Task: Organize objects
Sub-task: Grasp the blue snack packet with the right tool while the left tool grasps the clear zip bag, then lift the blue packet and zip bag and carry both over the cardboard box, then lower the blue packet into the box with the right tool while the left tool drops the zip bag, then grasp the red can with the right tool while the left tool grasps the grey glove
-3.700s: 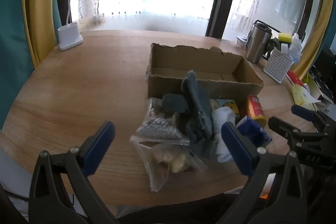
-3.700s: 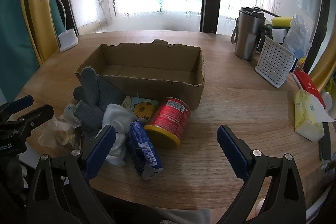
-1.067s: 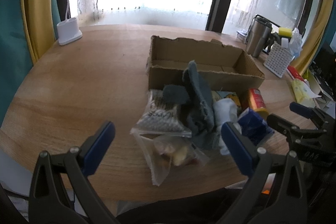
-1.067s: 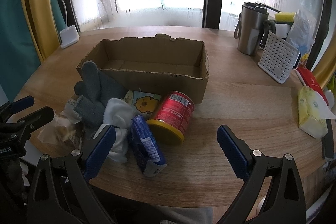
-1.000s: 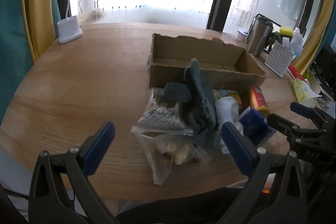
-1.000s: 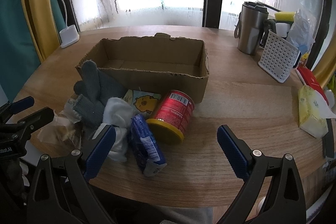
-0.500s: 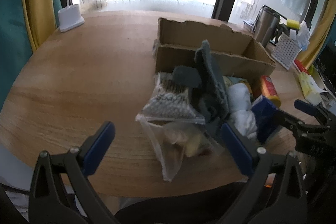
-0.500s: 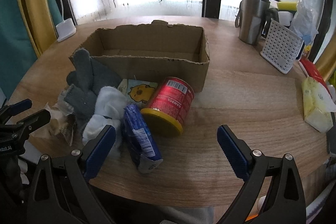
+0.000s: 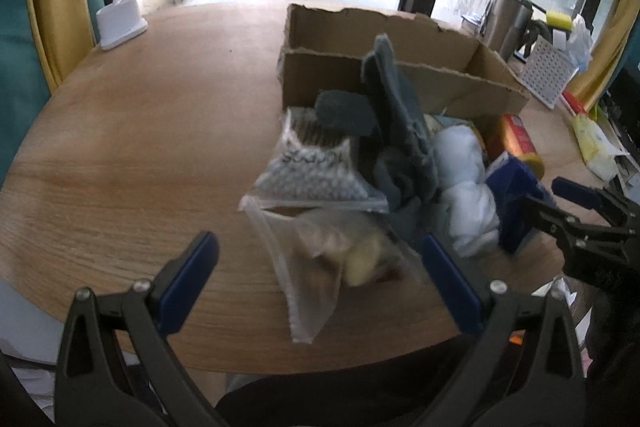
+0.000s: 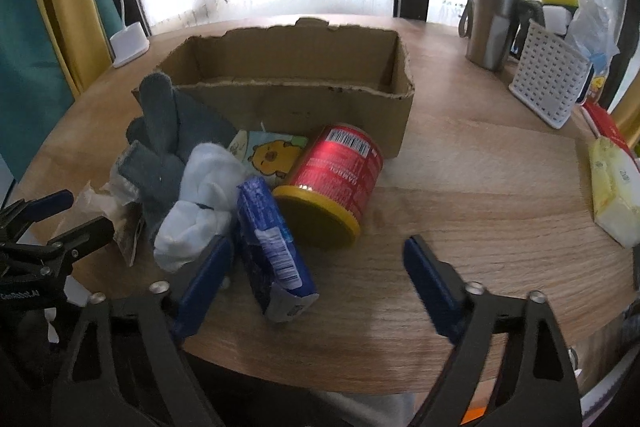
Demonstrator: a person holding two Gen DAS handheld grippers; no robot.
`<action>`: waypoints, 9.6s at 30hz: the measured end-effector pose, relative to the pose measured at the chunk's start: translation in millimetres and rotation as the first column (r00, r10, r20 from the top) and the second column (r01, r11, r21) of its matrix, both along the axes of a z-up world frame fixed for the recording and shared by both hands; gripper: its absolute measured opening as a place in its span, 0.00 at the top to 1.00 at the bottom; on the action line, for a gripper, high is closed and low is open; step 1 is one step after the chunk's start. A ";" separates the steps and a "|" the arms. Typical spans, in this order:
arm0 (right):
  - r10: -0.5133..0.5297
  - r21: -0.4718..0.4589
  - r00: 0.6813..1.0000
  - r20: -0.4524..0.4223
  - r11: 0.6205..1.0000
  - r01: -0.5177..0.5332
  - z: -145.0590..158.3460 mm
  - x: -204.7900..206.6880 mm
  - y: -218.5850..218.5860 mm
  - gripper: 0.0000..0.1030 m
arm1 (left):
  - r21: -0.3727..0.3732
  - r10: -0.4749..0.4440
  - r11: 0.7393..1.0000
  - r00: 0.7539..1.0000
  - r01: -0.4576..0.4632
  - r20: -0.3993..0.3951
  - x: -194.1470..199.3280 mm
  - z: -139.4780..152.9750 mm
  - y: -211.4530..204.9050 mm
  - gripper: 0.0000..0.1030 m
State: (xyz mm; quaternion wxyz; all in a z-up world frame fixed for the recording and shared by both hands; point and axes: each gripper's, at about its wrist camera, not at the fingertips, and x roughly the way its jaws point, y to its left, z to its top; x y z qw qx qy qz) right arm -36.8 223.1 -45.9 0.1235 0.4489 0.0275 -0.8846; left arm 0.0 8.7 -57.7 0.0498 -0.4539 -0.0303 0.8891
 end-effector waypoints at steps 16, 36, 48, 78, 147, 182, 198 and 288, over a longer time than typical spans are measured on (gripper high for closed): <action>0.062 -0.062 0.997 0.056 0.996 -0.059 -9.5 3.8 -1.0 0.51 | -0.003 -0.003 1.000 1.000 0.004 0.031 -9.9 -16.9 5.8 0.01; 0.121 -0.077 0.993 -0.010 0.990 -0.121 10.7 15.6 -7.3 0.85 | 0.023 -0.032 0.999 0.999 0.032 0.019 0.1 -10.3 4.9 0.46; 0.138 -0.077 0.989 -0.062 0.987 -0.142 29.3 19.8 -11.6 0.86 | 0.036 0.000 0.999 0.999 0.001 -0.032 9.4 12.3 -8.0 0.50; 0.137 -0.083 0.986 -0.098 0.986 -0.145 43.4 16.2 -12.6 0.85 | 0.072 0.011 0.997 0.996 -0.005 -0.092 22.5 40.1 -31.1 0.65; -0.002 -0.129 0.990 -0.138 0.992 -0.016 74.2 -99.8 46.1 0.85 | 0.085 -0.102 0.989 0.978 0.120 -0.184 -102.6 108.7 19.5 0.65; -0.090 -0.115 0.994 -0.065 0.990 0.083 36.6 -121.5 46.3 0.72 | 0.160 -0.151 0.974 0.986 0.161 -0.071 -169.5 48.9 76.1 0.65; -0.112 -0.159 0.993 -0.036 0.982 0.105 26.8 -125.8 77.5 0.69 | 0.247 -0.188 0.951 0.982 0.187 -0.020 -178.1 39.9 105.0 0.64; -0.034 -0.145 0.999 -0.015 0.989 0.032 25.9 -56.6 32.1 0.50 | 0.110 -0.069 0.991 0.996 0.075 -0.059 -74.2 37.0 -13.8 0.29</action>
